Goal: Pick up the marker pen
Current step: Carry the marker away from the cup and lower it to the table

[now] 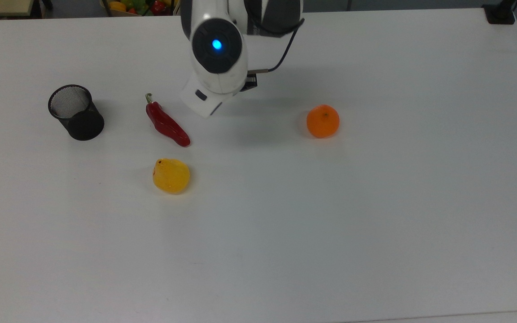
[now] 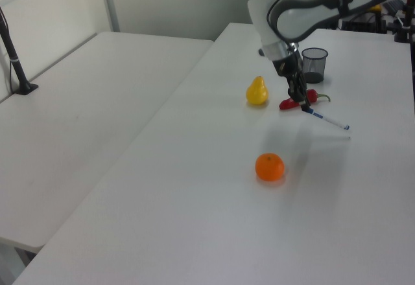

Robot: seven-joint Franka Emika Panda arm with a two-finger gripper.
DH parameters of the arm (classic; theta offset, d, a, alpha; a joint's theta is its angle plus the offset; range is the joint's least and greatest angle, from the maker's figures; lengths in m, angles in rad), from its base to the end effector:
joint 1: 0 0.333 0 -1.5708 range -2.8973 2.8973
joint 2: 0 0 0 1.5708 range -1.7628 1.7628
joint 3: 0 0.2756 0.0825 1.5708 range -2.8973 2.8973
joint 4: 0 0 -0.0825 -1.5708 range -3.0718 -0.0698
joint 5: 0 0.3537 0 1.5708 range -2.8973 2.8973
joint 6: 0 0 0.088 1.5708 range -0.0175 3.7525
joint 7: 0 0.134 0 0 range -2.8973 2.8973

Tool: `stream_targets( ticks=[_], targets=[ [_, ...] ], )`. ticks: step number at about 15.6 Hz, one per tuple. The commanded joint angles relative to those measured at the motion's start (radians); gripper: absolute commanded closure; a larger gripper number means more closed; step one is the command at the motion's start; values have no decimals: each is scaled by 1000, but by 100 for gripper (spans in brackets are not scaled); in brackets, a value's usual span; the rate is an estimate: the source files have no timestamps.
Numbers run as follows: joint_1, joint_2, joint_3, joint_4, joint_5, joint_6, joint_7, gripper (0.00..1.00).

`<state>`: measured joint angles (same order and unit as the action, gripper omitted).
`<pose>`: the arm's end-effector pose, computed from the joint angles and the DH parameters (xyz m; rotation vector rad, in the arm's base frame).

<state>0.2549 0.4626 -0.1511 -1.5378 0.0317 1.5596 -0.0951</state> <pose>0.5708 0.0716 0.3142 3.0144 0.2918 -0.6698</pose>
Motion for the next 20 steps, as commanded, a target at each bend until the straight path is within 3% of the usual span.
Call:
stream_targets(
  ticks=[1,4,6,9,10,15,20],
  targets=[
    [10,36,16,-11,-42,-9,21,100],
    [23,57,16,-10,-49,-3,21,98],
    [26,68,16,-10,-50,-1,21,88],
    [26,80,16,-8,-53,13,23,62],
    [27,80,16,-10,-52,39,29,59],
    [27,74,16,-10,-79,76,63,0],
    [-2,-57,18,-25,-78,76,99,0]
  ],
)
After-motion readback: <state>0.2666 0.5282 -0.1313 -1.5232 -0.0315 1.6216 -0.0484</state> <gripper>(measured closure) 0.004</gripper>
